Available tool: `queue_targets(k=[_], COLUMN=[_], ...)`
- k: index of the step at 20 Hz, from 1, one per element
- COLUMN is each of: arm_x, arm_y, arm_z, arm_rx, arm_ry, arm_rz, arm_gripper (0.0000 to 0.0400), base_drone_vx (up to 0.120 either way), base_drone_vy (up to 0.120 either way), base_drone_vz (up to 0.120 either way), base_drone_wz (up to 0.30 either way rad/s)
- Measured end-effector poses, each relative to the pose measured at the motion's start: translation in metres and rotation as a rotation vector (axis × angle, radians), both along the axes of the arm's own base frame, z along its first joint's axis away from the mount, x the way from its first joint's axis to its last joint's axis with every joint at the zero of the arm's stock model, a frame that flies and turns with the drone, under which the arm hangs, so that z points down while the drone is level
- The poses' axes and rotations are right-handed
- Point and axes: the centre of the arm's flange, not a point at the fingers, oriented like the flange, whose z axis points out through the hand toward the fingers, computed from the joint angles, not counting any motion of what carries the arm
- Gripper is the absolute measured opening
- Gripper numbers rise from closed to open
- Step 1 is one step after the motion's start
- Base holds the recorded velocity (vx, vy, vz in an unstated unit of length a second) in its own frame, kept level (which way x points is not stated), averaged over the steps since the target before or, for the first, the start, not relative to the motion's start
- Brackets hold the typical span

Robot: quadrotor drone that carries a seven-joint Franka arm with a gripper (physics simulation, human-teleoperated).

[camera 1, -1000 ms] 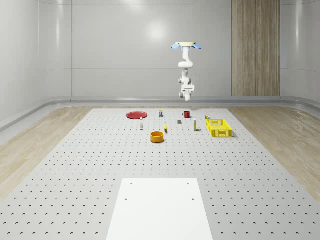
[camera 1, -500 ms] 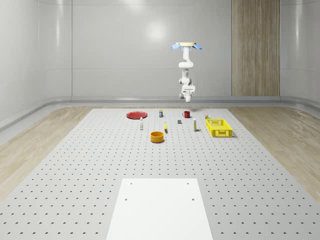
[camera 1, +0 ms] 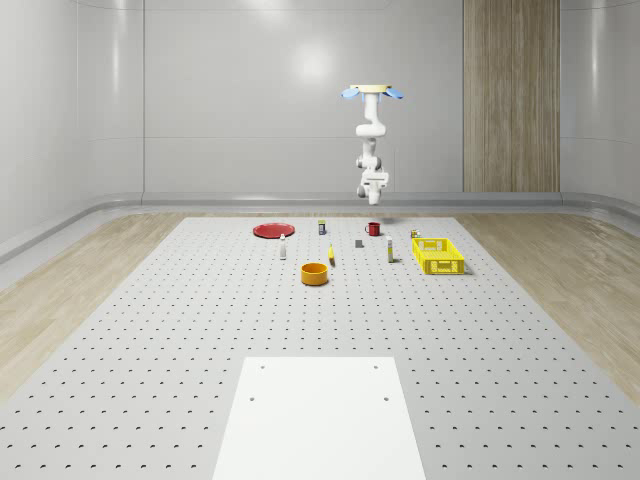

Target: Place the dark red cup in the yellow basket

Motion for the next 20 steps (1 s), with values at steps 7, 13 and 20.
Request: queue_targets(k=[7,13,20], arm_x=[0.0,-0.001,0.001], arm_y=[0.011,0.036,0.088], arm_z=[-0.001,-0.009,-0.067], arm_rx=[-0.107,-0.373,-1.178], arm_ry=[-0.005,-0.009,-0.01], arm_rz=[-0.003,-0.01,-0.033], arm_gripper=[0.04,0.04,0.04], base_drone_vx=[0.0,0.0,0.0], base_drone_vy=[0.0,0.0,0.0], base_drone_vz=[0.0,-0.02,-0.051], base_drone_wz=[0.0,0.0,0.0])
